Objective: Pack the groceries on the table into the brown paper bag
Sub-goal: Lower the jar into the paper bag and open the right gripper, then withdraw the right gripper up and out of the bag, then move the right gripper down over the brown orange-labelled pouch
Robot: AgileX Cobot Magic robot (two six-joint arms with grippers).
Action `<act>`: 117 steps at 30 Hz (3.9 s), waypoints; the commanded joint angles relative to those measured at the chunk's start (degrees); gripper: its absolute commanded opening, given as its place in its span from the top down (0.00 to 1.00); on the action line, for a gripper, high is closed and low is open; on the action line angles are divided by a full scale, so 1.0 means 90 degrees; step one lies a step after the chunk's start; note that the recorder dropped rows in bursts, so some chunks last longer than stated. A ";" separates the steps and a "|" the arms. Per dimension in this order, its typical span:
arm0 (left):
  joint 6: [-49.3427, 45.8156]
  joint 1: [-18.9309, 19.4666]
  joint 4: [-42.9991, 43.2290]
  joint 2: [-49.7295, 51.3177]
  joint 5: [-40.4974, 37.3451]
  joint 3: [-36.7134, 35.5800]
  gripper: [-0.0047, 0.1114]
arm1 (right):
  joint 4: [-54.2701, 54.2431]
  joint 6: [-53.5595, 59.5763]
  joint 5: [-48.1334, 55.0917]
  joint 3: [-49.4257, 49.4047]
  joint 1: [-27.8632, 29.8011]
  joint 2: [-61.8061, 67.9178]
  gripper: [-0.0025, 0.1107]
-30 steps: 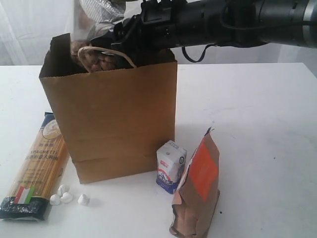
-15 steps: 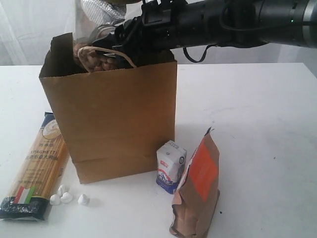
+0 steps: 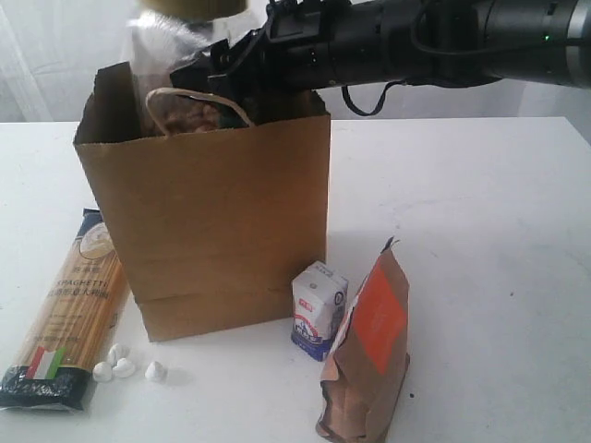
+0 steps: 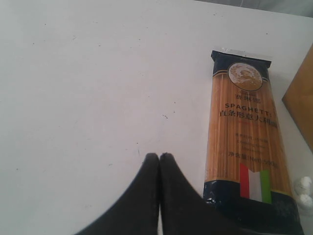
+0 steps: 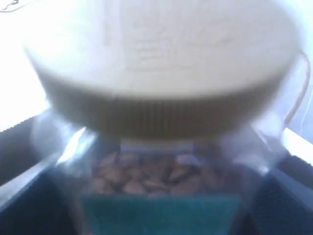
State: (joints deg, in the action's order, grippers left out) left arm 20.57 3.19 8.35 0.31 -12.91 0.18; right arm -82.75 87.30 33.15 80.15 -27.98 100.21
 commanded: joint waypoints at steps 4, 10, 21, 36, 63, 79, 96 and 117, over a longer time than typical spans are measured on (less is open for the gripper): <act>-0.0001 0.0015 -0.0021 -0.0034 -0.0005 -0.0020 0.96 | -0.0146 -0.0061 -0.0052 0.0055 0.0008 -0.0079 0.19; -0.0001 0.0015 -0.0021 -0.0034 -0.0005 -0.0020 0.96 | -0.0146 -0.0075 -0.0052 0.0055 0.0008 -0.0079 0.19; -0.0001 0.0015 -0.0021 -0.0034 -0.0005 -0.0020 0.96 | -0.0146 -0.0006 -0.0780 0.0055 0.0008 -0.0788 0.19; -0.0001 0.0015 -0.0021 -0.0034 -0.0005 -0.0020 0.96 | 0.4819 -0.3615 -0.1896 0.0044 0.0008 -0.1920 0.34; -0.0001 0.0015 -0.0021 -0.0034 -0.0005 -0.0020 0.96 | 0.9637 -0.9207 0.4090 -0.0850 0.1697 -0.2650 0.98; -0.0001 0.0015 -0.0021 -0.0034 -0.0005 -0.0020 0.96 | 0.8258 -0.9965 0.4090 -0.0850 -0.0703 -0.1998 0.98; -0.0001 0.0015 -0.0021 -0.0034 -0.0005 -0.0020 0.96 | 0.7951 -0.9994 0.3469 -0.0486 -0.1075 -0.1836 0.93; -0.0001 0.0015 -0.0021 -0.0034 0.0152 -0.0020 0.96 | 0.8229 -1.1988 0.4090 -0.0474 -0.1075 -0.1248 0.41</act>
State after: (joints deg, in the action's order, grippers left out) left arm 20.57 3.19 8.35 0.31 -11.61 0.18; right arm -10.14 -17.16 69.70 75.49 -37.74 86.91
